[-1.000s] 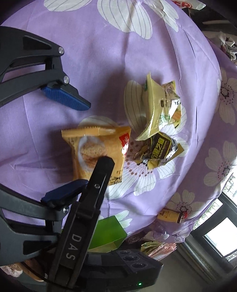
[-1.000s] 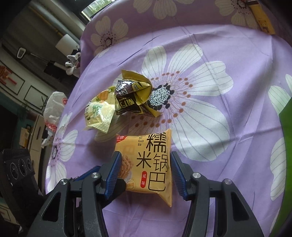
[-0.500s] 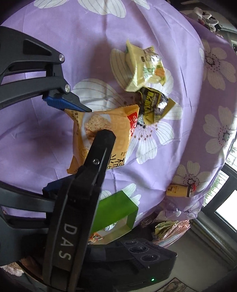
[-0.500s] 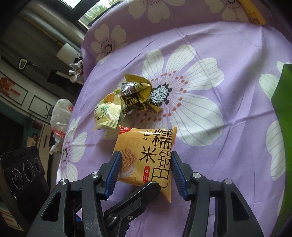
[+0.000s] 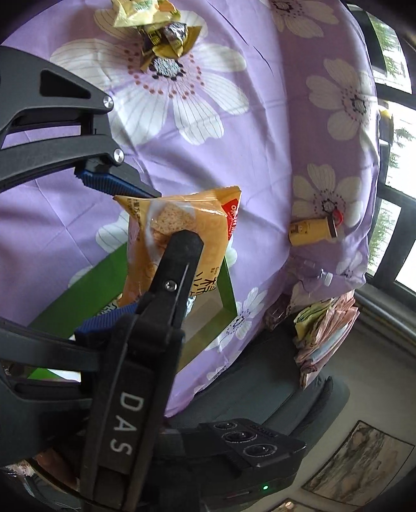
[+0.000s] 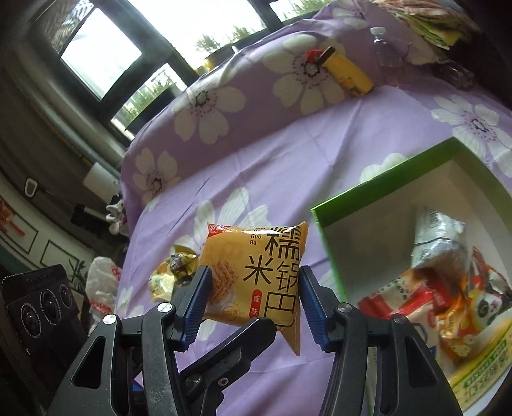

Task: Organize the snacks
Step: 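Carry the rice-cracker bag into the green box and release it, then move the open right gripper back to the pale green-yellow snack bag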

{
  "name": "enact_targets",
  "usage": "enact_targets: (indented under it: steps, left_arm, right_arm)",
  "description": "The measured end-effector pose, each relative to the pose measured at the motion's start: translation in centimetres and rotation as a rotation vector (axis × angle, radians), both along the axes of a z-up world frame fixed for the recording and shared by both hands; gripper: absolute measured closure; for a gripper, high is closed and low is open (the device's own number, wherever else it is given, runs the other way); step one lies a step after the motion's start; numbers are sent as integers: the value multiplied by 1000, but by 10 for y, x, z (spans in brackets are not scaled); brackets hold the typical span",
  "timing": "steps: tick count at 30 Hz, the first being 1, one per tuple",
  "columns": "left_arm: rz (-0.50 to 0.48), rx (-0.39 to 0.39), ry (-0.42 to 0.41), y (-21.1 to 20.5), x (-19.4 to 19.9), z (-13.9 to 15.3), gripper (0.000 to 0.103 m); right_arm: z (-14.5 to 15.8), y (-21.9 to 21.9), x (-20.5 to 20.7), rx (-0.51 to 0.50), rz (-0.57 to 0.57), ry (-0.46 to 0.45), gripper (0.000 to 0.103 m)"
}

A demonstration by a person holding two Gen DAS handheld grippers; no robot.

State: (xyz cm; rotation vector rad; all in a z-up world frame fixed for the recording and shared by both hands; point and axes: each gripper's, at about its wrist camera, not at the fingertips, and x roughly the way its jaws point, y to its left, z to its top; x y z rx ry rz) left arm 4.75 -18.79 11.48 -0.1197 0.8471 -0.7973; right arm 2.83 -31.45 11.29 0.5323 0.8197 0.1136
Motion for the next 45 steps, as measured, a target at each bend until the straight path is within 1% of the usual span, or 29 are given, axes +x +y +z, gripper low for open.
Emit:
enact_targets:
  steps: [4, 8, 9, 10, 11, 12, 13, 17, 18, 19, 20, 22, 24, 25, 27, 29, 30, 32, 34, 36, 39, 41, 45]
  left_arm:
    - [-57, 11, 16, -30, 3, -7, 41]
    - [-85, 6, 65, -48, 5, -17, 41]
    - [-85, 10, 63, -52, 4, -17, 41]
    - [-82, 11, 45, -55, 3, -16, 41]
    - [-91, 12, 34, -59, 1, -15, 39]
    - [-108, 11, 36, -62, -1, -15, 39]
    - [-120, 14, 40, -64, -3, -14, 36]
    - [-146, 3, -7, -58, -16, -8, 25]
    - [-139, 5, -15, -53, -18, -7, 24]
    - [-128, 8, -17, -47, -18, -6, 20]
    - [-114, 9, -16, -38, -17, -5, 18]
    - [-74, 9, -9, -16, -16, -4, 16]
    - [-23, 19, -11, 12, -17, -4, 13]
    - [-2, 35, -16, 26, -18, -4, 12]
    - [38, 79, -35, 56, -20, -5, 10]
    - [90, 107, -53, 89, -20, -6, 8]
    - [131, 112, -60, 107, -19, -8, 7]
    - [253, 109, -70, 143, -15, -12, 6]
    - [356, 95, -39, 176, -7, -17, 5]
    - [421, 93, -1, 200, 1, -18, 5]
    - [525, 71, -24, 230, 6, -14, 5]
    - [578, 72, -9, 244, 10, -16, 4]
    - [623, 57, 38, 262, 18, -23, 4]
  right_arm:
    - [-6, -34, -6, 42, -79, 17, 46]
    - [-16, -58, -11, 65, -145, 61, 46]
    - [-18, -64, -12, 69, -167, 70, 46]
    - [-19, -69, -13, 63, -192, 78, 46]
    - [-20, -73, -15, 47, -220, 86, 46]
    - [-20, -76, -17, 28, -245, 88, 46]
    - [-19, -78, -19, 12, -259, 79, 46]
    - [-11, -80, -24, -3, -283, 43, 46]
    - [-10, -80, -25, -8, -290, 35, 44]
    - [-8, -80, -25, -13, -294, 27, 41]
    - [-6, -78, -26, -20, -297, 18, 39]
    - [-1, -73, -25, -38, -298, 1, 35]
    - [3, -68, -24, -51, -291, -14, 31]
    - [5, -64, -23, -56, -282, -22, 28]
    - [8, -56, -21, -65, -260, -41, 25]
    - [12, -46, -20, -75, -245, -60, 23]
    - [13, -41, -20, -81, -239, -70, 21]
    - [17, -29, -18, -94, -224, -94, 18]
    - [19, -16, -16, -109, -198, -114, 16]
    - [20, 0, -12, -126, -164, -123, 15]
    - [20, 22, -8, -144, -113, -131, 14]
    - [20, 38, -5, -152, -72, -139, 14]
    - [16, 66, 2, -157, 7, -140, 14]
